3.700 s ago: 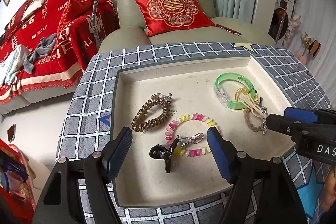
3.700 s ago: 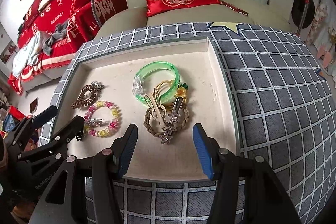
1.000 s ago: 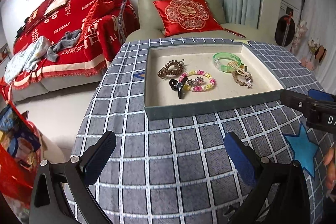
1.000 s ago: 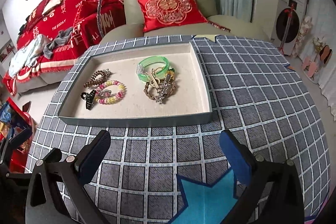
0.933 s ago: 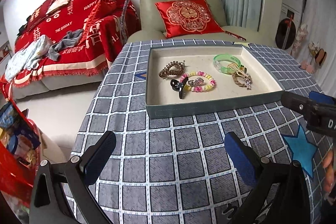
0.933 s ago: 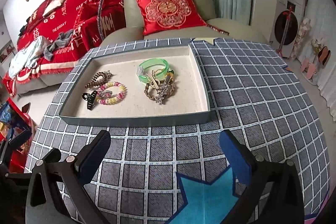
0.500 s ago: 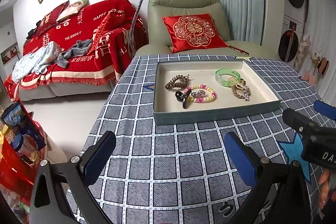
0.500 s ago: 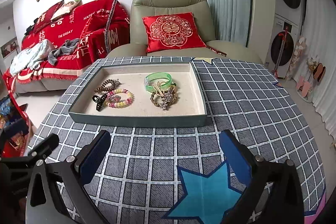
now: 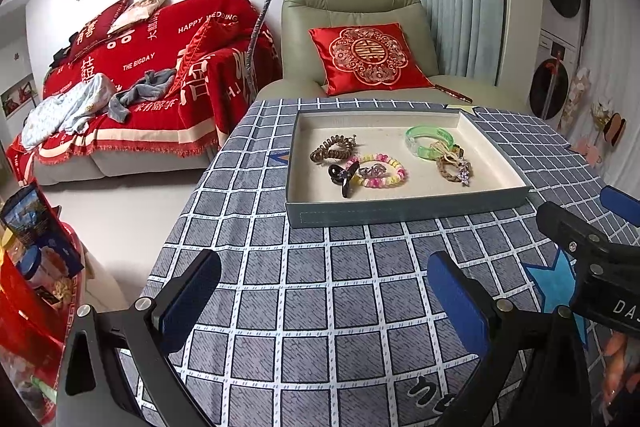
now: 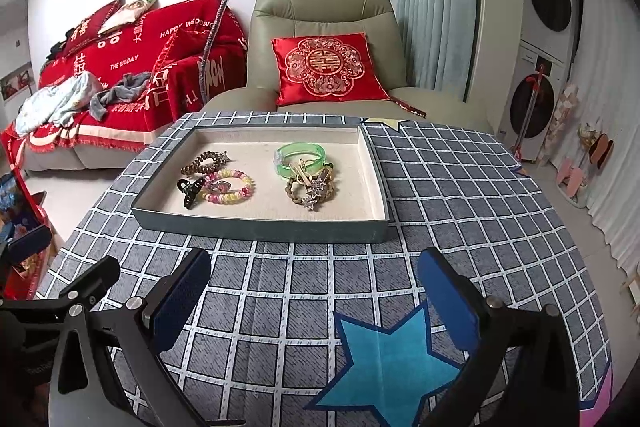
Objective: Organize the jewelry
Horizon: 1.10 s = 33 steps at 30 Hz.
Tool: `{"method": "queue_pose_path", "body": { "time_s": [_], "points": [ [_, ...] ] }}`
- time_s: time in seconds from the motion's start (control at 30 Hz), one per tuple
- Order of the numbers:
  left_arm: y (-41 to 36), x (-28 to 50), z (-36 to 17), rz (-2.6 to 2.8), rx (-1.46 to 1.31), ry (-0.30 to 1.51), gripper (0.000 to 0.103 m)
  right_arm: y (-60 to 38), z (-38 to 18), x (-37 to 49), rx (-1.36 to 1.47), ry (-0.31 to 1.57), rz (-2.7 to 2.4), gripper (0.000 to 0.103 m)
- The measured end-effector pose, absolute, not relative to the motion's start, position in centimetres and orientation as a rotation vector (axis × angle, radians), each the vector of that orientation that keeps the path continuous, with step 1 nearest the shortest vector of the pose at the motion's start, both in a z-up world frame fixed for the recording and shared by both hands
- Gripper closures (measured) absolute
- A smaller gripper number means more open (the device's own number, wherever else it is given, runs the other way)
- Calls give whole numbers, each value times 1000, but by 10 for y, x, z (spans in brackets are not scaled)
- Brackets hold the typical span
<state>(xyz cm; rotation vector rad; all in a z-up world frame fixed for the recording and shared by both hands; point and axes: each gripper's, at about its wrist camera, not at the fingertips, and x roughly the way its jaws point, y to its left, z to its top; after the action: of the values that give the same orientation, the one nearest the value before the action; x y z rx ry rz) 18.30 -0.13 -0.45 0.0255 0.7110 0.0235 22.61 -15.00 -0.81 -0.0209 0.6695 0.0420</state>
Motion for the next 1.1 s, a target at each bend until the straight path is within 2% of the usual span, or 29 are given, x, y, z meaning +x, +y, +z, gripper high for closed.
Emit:
{"method": "queue_pose_path", "body": {
  "time_s": [1.1],
  "points": [
    [-1, 184, -8, 34, 16, 725, 0, -149, -13, 229, -2, 695, 27, 0]
  ]
}}
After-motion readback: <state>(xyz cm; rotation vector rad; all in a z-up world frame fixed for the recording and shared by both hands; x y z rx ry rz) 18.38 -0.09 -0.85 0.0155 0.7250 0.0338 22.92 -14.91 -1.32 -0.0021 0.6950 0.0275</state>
